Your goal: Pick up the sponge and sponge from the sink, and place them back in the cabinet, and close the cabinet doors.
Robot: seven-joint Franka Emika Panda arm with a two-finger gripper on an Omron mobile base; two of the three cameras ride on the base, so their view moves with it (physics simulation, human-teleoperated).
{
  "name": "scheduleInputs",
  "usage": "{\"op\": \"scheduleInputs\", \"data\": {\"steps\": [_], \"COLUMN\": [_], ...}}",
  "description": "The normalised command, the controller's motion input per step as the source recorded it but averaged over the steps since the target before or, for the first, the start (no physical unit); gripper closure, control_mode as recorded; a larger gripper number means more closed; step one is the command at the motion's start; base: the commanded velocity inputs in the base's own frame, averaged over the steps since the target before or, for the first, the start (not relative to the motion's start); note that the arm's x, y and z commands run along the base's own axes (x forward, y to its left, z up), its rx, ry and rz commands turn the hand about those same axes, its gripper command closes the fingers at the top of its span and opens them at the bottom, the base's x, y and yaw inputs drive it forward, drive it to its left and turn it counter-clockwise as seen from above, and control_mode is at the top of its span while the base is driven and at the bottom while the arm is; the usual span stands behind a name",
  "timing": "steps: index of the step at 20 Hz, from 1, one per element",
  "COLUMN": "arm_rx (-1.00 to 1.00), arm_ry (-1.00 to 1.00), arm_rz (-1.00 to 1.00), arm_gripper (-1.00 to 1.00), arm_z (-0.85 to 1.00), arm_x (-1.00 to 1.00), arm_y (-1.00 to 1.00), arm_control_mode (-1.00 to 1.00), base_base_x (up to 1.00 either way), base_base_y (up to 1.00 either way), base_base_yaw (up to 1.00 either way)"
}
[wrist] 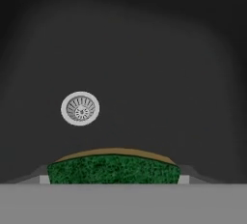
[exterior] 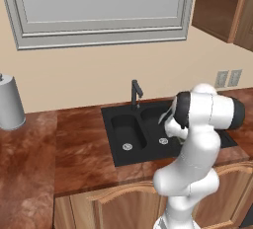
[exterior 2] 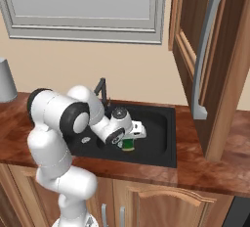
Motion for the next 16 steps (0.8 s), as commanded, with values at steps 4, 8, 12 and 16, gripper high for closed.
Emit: {"op": "scheduleInputs", "data": {"steps": [4,8,12,16], "arm_rx": [-0.01,0.00,0.00,0.02], "arm_ry": [0.01,0.00,0.01,0.04], "arm_rz": [0.00,0.00,0.00,0.00], "arm_gripper": [1.00,1.00,1.00,1.00], "arm_z": [0.66,0.69,0.67,0.62], "arm_x": [0.00,0.00,0.00,-0.06], "arm_y": [0.00,0.00,0.00,0.00], "arm_control_mode": [-1.00,-1.00,-1.00,-1.00], "base_base_x": [0.00,0.00,0.00,0.00], "base_base_y": [0.00,0.00,0.00,0.00], "base_base_yaw": [0.00,0.00,0.00,0.00]}}
